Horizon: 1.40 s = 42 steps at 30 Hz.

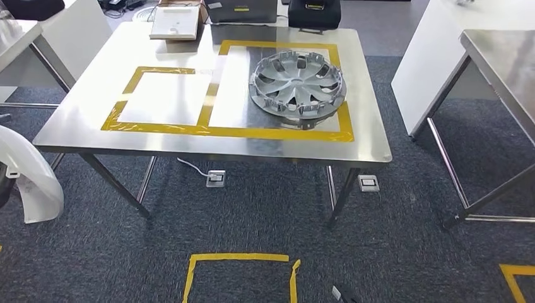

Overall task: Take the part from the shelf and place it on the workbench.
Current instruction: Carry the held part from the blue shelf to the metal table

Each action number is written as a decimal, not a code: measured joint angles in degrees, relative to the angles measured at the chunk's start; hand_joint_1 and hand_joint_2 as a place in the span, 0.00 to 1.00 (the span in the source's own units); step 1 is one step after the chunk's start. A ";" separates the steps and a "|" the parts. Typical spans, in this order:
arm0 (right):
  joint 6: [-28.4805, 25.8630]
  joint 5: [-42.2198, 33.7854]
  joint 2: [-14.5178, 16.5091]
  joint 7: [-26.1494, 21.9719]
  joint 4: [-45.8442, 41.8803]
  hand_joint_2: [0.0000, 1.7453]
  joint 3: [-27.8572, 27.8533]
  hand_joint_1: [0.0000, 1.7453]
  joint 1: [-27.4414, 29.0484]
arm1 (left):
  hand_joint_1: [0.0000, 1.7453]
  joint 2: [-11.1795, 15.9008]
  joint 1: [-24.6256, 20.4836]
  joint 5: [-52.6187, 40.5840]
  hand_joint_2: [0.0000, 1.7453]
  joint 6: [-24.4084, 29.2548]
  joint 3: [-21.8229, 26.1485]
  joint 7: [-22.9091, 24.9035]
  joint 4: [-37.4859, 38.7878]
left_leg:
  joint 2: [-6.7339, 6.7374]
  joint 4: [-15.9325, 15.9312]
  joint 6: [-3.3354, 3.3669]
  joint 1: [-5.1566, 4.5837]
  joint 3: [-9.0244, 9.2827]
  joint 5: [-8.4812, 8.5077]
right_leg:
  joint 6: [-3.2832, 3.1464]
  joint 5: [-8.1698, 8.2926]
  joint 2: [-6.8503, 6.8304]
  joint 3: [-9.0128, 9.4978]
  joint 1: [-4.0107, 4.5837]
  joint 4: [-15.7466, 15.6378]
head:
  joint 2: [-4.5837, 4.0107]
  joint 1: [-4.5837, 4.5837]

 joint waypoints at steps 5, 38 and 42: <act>0.01 0.36 0.01 0.50 0.00 0.00 0.02 0.00 -0.21 | 1.00 0.11 0.09 0.03 1.00 0.00 0.15 -0.14 -0.40 | -0.01 -0.97 0.78 0.19 3.16 -1.89 | 1.08 -3.65 -0.04 -10.09 -0.38 14.45 | 0.01 0.15; -0.57 0.98 -0.06 2.09 0.01 0.00 -0.05 0.00 -0.43 | 1.00 -0.62 2.14 -0.72 1.00 0.13 1.40 1.19 -2.53 | -0.12 0.25 -0.24 0.02 1.41 -1.21 | 0.02 5.02 0.18 -5.02 -0.41 -1.38 | 0.00 0.13; -0.65 0.72 -0.06 2.12 0.00 0.00 -0.18 0.00 -0.42 | 1.00 -0.66 2.03 -0.70 1.00 -0.02 1.59 1.21 -2.49 | -0.11 0.40 0.40 -0.36 1.40 -1.42 | 1.06 4.95 0.18 -4.94 -0.98 -1.51 | 0.01 0.11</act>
